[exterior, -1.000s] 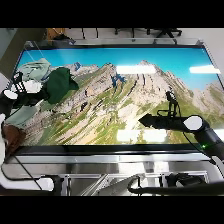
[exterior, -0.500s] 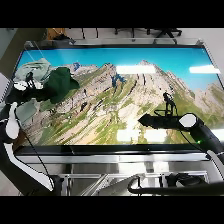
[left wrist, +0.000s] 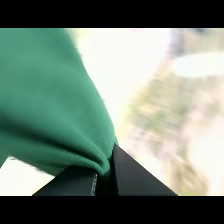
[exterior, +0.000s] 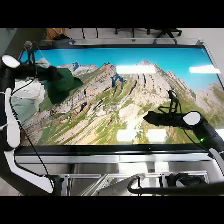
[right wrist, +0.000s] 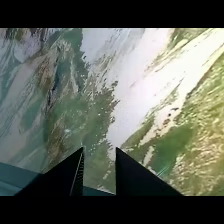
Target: Fold the shirts.
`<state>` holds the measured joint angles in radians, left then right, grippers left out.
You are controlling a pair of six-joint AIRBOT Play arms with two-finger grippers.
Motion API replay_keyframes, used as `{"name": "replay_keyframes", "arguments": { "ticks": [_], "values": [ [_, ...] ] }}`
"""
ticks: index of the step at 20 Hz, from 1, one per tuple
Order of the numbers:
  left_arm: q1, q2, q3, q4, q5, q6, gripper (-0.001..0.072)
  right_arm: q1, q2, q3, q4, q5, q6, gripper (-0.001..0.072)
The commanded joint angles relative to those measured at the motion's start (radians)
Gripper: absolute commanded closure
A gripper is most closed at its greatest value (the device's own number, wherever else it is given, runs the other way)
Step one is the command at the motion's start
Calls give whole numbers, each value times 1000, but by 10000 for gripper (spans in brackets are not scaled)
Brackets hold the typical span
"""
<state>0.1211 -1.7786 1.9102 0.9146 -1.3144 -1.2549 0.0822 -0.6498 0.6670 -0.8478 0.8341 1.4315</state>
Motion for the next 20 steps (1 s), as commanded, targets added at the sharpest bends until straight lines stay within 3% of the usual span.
{"name": "replay_keyframes", "arguments": {
  "ticks": [1, 3, 6, 12, 13, 14, 15, 16, 17, 20],
  "values": [
    [-169, 166, 14, -2, -149, -51, 687, -80, 0, 42, -1, 79, -57, 499],
    [-294, 254, -79, -1, -151, -57, 686, -131, 3, 62, -1, 128, -83, 498],
    [-478, 348, -278, 2, -85, -64, 686, -186, 2, 67, -4, 170, -101, 383],
    [-674, 378, -537, 2, 79, -64, 680, -197, 0, 67, -12, 190, -127, 382],
    [-669, 378, -544, 2, 76, -63, 629, -197, 0, 67, -11, 192, -127, 382],
    [-653, 379, -541, 2, 64, -64, 275, -197, 1, 67, -11, 192, -127, 382],
    [-625, 379, -526, 2, 42, -79, 3, -197, 0, 67, -11, 193, -127, 370],
    [-592, 379, -506, 2, 12, -82, 0, -196, 0, 67, -11, 193, -127, 234],
    [-550, 379, -485, 3, -25, -82, 0, -195, -2, 67, -10, 192, -127, 175],
    [-422, 381, -510, 9, -130, -82, 0, -194, -37, 67, 50, 176, -263, 180]
  ]
}}
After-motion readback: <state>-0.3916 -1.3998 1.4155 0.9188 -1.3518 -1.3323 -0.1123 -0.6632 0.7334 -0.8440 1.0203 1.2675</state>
